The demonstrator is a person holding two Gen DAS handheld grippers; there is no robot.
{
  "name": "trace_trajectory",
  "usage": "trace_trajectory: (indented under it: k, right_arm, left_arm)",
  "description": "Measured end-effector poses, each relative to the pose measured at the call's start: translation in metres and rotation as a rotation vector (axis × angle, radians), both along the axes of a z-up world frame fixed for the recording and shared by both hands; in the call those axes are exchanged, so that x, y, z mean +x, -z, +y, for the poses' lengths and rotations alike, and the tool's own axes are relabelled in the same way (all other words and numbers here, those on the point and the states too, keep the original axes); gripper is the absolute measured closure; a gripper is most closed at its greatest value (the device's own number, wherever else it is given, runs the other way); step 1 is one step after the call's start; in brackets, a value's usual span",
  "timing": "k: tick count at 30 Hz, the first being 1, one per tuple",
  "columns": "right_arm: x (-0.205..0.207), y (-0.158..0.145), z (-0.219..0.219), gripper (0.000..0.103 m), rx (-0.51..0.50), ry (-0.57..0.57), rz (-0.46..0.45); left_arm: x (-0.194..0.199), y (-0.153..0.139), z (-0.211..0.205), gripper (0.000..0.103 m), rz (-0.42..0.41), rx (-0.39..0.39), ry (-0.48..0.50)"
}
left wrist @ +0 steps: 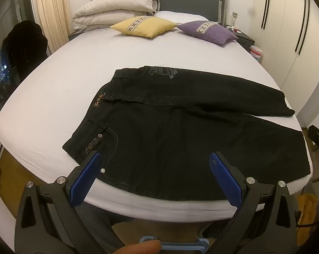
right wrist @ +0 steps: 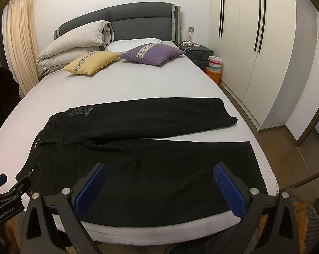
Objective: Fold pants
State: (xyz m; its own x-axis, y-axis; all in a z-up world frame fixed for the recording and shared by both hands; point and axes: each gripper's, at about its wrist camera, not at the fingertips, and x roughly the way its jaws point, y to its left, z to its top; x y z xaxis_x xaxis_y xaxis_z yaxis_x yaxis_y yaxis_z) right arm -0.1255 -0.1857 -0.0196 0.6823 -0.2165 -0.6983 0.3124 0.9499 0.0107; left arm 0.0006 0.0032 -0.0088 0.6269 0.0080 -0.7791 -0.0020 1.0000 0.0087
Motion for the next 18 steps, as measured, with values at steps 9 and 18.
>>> trace_trajectory:
  k: [9, 18]
  right_arm:
    - [-0.0012, 0.0046, 0.002, 0.0, 0.0, -0.001, 0.001]
    - [-0.0007, 0.0041, 0.0007, 0.0, 0.002, -0.002, 0.003]
  left_arm:
    - [0.0001, 0.0018, -0.0007, 0.0, 0.002, 0.002, 0.0]
    - [0.0005, 0.0018, -0.0012, 0.0, 0.003, 0.002, 0.0]
